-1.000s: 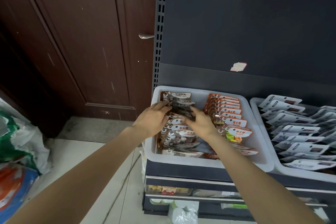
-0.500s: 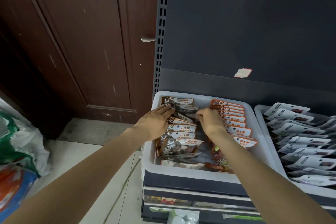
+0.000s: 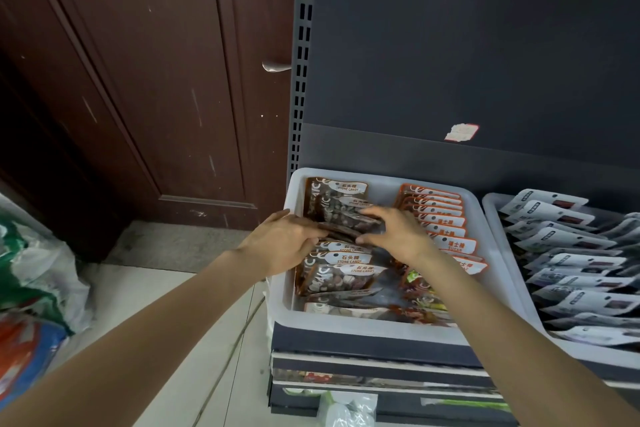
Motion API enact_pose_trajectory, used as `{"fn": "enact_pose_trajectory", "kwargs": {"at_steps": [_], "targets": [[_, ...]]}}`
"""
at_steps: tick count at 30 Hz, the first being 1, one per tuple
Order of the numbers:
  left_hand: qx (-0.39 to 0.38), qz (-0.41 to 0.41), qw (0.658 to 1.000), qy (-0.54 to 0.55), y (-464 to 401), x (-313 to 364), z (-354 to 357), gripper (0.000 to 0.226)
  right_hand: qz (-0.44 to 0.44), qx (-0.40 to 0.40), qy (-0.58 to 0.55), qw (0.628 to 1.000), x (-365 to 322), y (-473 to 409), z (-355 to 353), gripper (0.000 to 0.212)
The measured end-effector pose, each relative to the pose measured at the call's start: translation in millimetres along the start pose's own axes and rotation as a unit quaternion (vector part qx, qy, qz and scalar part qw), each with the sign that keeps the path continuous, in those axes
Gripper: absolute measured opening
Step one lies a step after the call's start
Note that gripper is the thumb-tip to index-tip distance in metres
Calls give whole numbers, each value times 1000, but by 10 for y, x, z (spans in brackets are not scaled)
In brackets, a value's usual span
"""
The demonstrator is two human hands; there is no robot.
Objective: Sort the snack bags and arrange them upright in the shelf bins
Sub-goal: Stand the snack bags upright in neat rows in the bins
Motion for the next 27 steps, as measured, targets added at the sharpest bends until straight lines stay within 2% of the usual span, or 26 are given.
{"fn": "enact_pose_trajectory", "kwargs": {"at_steps": [2,4,6,8,11,14,16,19,22,25,27], "targets": [[-6,-1,1000,-4,25,7,-5,38,-6,-20,52,998,-16,-5,22,57],[-3,-2,1000,-1,46,21,-6,38,-6,-28,102,994,-49,-29,37,44],[5,-3,1000,-5,60,30,0,39,1,-20,153,988,-86,-58,37,31],[15,-4,1000,-14,65,32,5,39,5,9,171,985,-104,-108,11,30],[36,-4,999,-5,101,43,-14,38,-20,83,81,993,-158,-188,-60,27],[72,-14,997,10,119,53,-73,41,-52,164,11,985,-204,-231,-180,25],[93,-25,995,1,98,57,-92,45,-59,147,33,987,-196,-267,-176,26],[106,-40,993,-26,13,96,-97,50,-56,77,118,989,-212,-259,-72,31],[83,-43,995,-37,-95,158,-108,52,-65,43,192,978,-247,-205,-87,35],[81,-38,996,-21,-138,169,-139,57,-66,60,201,976,-183,-191,-167,31],[86,-28,996,-20,-124,167,-129,61,-76,24,196,977,-196,-214,-89,36]]}}
Point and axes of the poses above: each hand's wrist, its own y-axis away from the middle knuckle, its own z-axis out of the palm, x = y × z, the point moved 5 cm from there along -y, towards the middle knuckle, and after that the axes turned 14 degrees about -z, right-handed, at the moved point
